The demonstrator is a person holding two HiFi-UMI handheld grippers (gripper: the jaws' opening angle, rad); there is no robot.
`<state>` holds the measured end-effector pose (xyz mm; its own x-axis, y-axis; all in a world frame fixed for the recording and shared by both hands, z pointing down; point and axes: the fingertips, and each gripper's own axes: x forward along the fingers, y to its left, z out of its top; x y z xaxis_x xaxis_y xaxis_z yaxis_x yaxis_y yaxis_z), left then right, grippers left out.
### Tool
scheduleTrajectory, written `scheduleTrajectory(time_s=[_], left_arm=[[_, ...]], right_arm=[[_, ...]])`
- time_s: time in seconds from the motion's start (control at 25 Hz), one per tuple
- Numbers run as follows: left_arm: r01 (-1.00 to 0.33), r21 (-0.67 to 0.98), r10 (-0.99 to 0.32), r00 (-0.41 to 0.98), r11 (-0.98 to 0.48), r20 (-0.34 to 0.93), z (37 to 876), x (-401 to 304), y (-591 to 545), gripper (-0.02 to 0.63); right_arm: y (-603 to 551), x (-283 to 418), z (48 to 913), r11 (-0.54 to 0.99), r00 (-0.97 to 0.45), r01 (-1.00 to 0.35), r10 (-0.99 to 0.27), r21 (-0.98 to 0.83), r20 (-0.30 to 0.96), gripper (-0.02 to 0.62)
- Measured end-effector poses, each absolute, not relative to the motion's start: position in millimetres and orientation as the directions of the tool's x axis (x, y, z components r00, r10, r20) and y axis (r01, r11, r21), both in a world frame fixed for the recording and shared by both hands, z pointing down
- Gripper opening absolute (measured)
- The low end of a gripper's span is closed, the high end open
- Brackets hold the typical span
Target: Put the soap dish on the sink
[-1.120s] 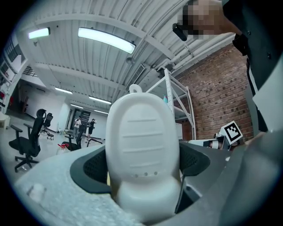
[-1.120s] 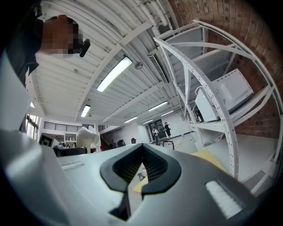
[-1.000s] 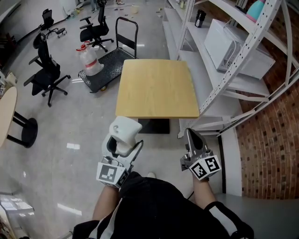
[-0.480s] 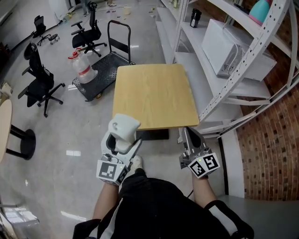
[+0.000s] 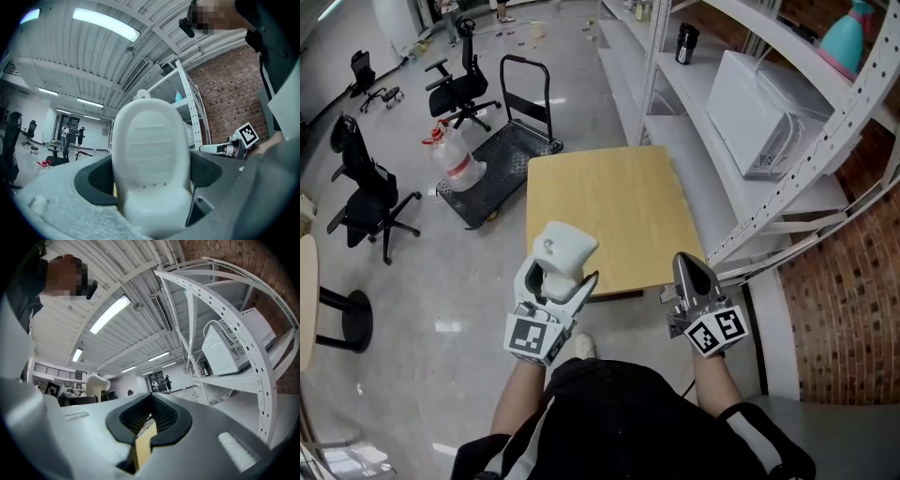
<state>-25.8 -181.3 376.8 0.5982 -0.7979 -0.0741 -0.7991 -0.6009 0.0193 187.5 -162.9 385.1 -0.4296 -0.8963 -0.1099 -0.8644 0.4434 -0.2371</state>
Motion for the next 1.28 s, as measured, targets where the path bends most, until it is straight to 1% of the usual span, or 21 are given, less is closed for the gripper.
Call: scheduleTrajectory(time_s=[0.56, 0.76, 0.92, 1.12, 1.28], left_arm=[[-0.779, 0.032, -0.779, 0.627, -0.626, 0.037, 422, -42, -267, 0.456], [-0.806, 0.061, -0.799, 0.591, -0.588, 0.107, 442, -36, -280, 0.456], [-0.830, 0.078, -0.817, 0.557, -0.552, 0.148, 453, -30, -295, 0.456], [-0.854, 0.100, -0.824, 0.518, -0.510, 0.229, 484, -20, -314, 0.456], [-0.872, 0.137, -0.818, 0.489, -0.471, 0.301, 512, -22, -311, 0.456]], right_arm=[[-250, 159, 414, 0.405, -0.407, -0.892, -0.913, -0.202, -0.037, 0.003], [-269, 156, 431, 0.413, -0.425, -0.888, -0.905, -0.202, 0.015, 0.003], [-291, 155, 436, 0.445, -0.457, -0.875, -0.889, -0.189, 0.027, 0.003], [-321, 162, 452, 0.469, -0.485, -0.864, -0.873, -0.180, 0.053, 0.002], [-321, 161, 484, 0.460, -0.492, -0.862, -0.861, -0.213, 0.130, 0.003]])
